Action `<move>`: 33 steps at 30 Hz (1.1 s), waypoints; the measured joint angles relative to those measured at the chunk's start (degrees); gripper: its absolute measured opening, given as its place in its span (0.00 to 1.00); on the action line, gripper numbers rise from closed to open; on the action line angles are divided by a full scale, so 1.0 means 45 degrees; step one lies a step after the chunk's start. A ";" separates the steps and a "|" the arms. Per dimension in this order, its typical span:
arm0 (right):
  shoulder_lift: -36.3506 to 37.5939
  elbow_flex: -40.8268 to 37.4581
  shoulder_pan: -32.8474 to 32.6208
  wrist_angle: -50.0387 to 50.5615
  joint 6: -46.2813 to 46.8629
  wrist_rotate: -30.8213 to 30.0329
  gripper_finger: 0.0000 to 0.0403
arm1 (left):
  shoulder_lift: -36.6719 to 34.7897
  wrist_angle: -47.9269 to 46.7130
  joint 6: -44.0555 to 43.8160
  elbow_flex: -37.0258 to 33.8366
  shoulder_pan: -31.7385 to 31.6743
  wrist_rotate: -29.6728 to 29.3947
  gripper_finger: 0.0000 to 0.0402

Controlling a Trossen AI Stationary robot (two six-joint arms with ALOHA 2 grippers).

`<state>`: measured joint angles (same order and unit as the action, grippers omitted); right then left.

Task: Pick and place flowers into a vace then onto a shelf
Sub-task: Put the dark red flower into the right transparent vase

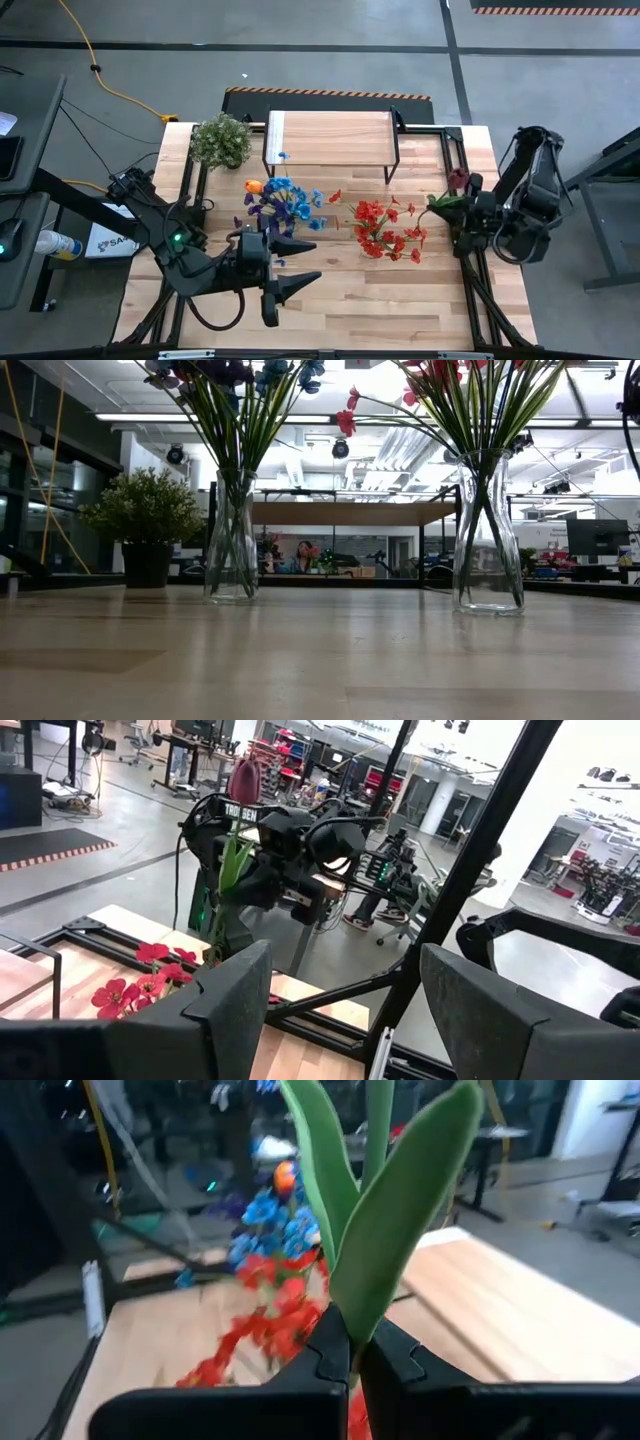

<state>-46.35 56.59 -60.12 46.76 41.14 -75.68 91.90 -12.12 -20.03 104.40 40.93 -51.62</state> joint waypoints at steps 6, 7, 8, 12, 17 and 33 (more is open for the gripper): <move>0.0547 -0.1085 0.0000 -0.2356 -0.1182 -0.1067 0.00 | 0.0000 0.0000 -0.0190 0.0000 0.0000 0.0000 0.71; 0.0596 -0.1281 0.0000 -0.2710 -0.1258 -0.1075 0.00 | 0.0000 0.0000 -0.0209 0.0000 0.0000 0.0000 0.71; 0.0611 -0.1478 0.0000 -0.2998 -0.1254 -0.1075 0.00 | 0.0000 0.0000 -0.0238 0.0000 -0.0005 0.0000 0.71; 0.0569 -0.2324 0.0000 -0.4371 -0.1276 -0.1105 0.00 | 0.0000 0.0000 -0.0248 0.0000 -0.0005 -0.0012 0.71; 0.0561 -0.3371 0.0005 -0.6782 -0.2089 -0.1829 0.00 | 0.0000 0.0024 -0.0253 0.0000 -0.0005 -0.0255 0.71; 0.0535 -0.4117 0.0029 -0.8747 -0.2716 -0.2575 0.00 | 0.0000 0.0092 -0.0282 0.0000 -0.0005 -0.0809 0.71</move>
<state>-43.94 38.06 -59.99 7.40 28.92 -87.27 91.90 -11.70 -21.30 104.40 40.91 -55.26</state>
